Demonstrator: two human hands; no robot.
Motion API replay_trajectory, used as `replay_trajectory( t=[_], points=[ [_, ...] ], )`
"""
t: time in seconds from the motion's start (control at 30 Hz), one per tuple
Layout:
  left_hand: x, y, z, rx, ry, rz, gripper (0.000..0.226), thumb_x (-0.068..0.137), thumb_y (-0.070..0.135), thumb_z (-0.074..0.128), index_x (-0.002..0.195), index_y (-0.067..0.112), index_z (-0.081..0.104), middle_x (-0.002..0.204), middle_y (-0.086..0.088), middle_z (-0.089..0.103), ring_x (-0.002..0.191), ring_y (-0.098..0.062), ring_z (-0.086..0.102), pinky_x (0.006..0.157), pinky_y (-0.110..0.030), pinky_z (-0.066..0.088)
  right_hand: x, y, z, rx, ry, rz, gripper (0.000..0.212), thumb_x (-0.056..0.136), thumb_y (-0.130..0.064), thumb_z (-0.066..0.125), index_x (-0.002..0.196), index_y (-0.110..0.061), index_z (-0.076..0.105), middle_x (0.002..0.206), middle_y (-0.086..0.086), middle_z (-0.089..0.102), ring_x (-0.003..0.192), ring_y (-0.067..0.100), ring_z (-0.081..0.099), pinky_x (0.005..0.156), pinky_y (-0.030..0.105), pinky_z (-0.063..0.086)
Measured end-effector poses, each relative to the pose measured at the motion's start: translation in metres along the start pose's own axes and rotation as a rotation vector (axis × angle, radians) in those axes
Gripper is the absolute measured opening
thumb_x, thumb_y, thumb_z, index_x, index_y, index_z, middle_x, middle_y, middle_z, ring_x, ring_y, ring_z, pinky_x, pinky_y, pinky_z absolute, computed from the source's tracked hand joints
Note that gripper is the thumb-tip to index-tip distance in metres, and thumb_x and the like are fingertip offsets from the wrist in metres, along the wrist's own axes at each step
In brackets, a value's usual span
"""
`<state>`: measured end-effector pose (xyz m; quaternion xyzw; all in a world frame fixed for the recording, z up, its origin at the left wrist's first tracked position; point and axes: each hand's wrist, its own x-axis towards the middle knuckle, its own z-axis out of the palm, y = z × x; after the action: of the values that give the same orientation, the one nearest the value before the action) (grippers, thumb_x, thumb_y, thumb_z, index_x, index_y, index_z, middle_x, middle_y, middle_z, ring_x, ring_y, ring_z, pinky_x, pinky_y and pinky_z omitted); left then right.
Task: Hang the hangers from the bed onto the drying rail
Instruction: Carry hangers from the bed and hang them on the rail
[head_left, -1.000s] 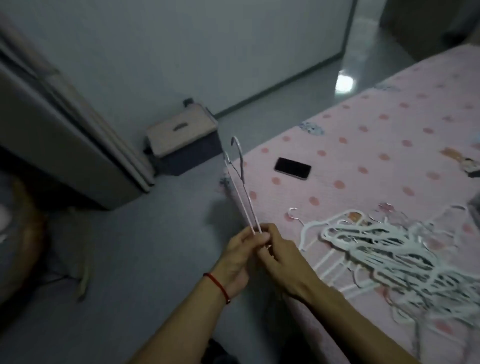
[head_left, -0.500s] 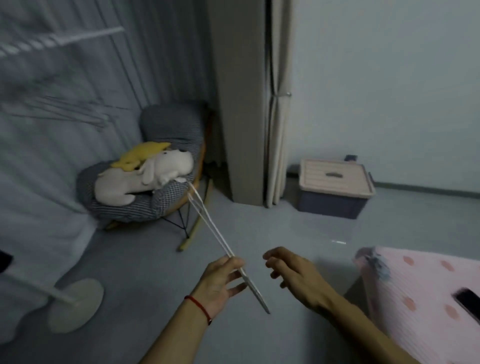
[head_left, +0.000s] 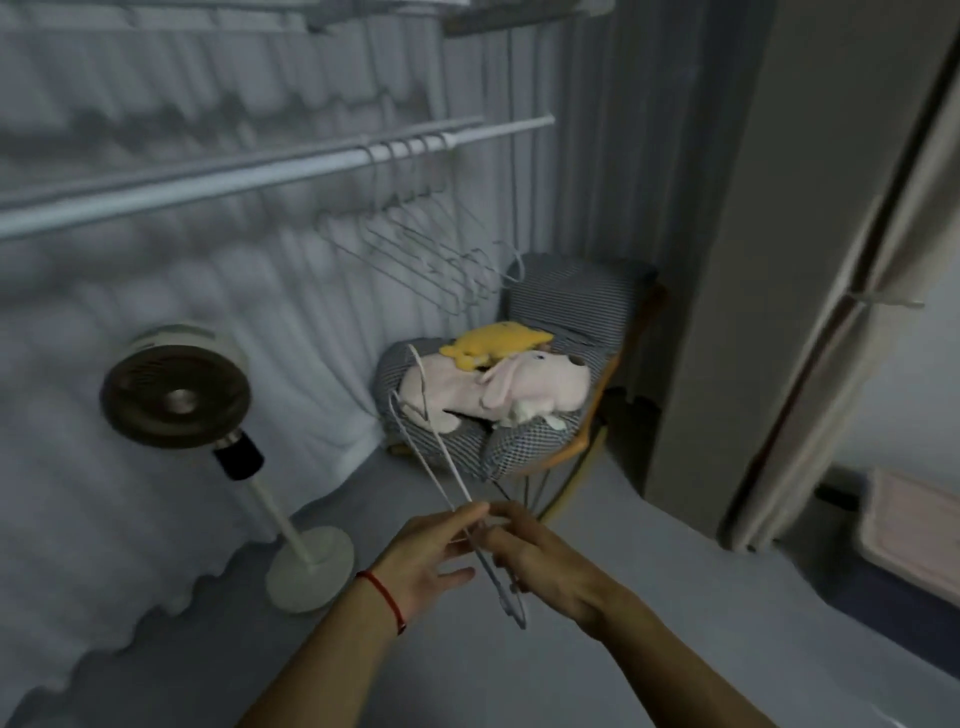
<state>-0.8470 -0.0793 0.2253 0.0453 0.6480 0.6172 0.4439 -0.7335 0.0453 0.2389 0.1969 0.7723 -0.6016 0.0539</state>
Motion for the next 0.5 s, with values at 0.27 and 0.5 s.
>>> replay_trajectory(
  t=[0.27, 0.5],
  points=[
    [0.039, 0.084, -0.016, -0.019, 0.264, 0.091, 0.08, 0.046, 0.066, 0.086, 0.107, 0.016, 0.075, 0.108, -0.003, 0.074, 0.109, -0.022, 0.066, 0.1, -0.041, 0.049, 0.105, -0.053, -0.026, 0.211, -0.154, -0.149, 0.023, 0.102, -0.038, 0.05, 0.119, -0.032, 0.064, 0.11, -0.005, 0.075, 0.097, 0.014, 0.073, 0.093, 0.038, 0.057],
    [0.062, 0.183, -0.035, 0.365, 0.48, 0.168, 0.069, 0.081, 0.067, 0.061, 0.105, 0.003, 0.068, 0.097, -0.009, 0.071, 0.081, -0.019, 0.07, 0.079, -0.037, 0.061, 0.179, -0.125, -0.051, 0.169, -0.076, -0.246, 0.021, 0.104, -0.028, 0.043, 0.117, -0.032, 0.059, 0.114, 0.013, 0.068, 0.085, 0.015, 0.063, 0.065, 0.021, 0.05]
  ],
)
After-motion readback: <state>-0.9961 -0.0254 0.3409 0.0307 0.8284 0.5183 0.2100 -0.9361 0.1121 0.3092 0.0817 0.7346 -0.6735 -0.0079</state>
